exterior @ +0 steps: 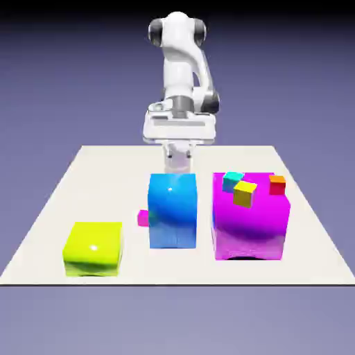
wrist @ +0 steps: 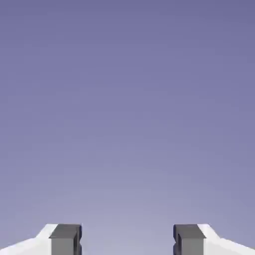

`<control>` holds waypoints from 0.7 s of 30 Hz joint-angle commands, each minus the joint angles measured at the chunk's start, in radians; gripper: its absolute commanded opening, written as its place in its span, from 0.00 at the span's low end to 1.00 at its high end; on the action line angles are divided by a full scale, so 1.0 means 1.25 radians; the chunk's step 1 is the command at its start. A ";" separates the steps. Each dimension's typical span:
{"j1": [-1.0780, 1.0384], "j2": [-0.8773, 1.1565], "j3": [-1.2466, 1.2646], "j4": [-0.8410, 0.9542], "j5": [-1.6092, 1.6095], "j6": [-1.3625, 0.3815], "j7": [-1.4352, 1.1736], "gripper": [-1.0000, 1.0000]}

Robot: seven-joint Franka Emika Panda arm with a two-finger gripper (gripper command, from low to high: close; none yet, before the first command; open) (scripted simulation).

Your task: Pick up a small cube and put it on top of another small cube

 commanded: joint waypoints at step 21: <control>0.164 0.032 -0.566 -0.034 -0.171 -0.163 -0.727 0.50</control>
